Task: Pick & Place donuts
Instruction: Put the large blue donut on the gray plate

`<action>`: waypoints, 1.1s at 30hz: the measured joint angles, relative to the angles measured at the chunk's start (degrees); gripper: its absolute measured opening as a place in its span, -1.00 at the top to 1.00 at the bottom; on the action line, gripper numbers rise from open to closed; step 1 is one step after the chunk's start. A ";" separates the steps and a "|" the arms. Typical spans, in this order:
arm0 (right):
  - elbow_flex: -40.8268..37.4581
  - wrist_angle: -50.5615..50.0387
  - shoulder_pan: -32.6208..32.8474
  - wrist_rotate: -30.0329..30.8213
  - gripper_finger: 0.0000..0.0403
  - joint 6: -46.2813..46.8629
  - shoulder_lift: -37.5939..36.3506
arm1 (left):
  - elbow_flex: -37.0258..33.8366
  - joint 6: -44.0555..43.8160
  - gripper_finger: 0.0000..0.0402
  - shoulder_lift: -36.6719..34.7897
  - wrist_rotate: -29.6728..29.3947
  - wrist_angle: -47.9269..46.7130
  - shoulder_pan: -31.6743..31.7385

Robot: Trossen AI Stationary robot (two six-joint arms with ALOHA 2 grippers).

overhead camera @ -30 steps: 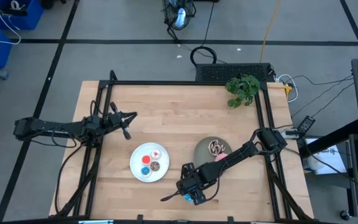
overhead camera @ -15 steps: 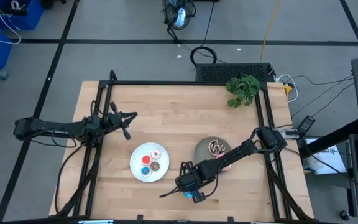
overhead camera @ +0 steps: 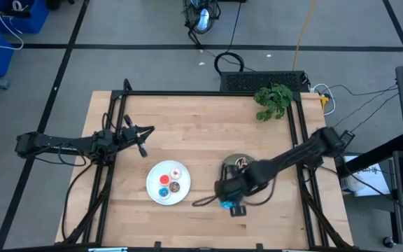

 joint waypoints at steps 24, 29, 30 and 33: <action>0.04 -10.38 -0.72 2.45 0.95 10.04 -11.18 | 0.00 -0.02 0.84 0.00 0.00 -0.07 -0.01; 0.07 -10.42 -0.72 2.44 0.95 10.04 -10.73 | 0.01 -0.02 0.84 0.00 0.01 -0.08 0.00; 0.07 -10.55 -0.72 2.42 0.96 10.04 -10.63 | 0.00 -0.02 0.84 0.01 0.01 -0.08 -0.01; 0.07 -10.71 -0.99 2.90 0.96 10.23 -10.16 | 0.00 -0.02 0.84 0.01 0.01 -0.09 0.01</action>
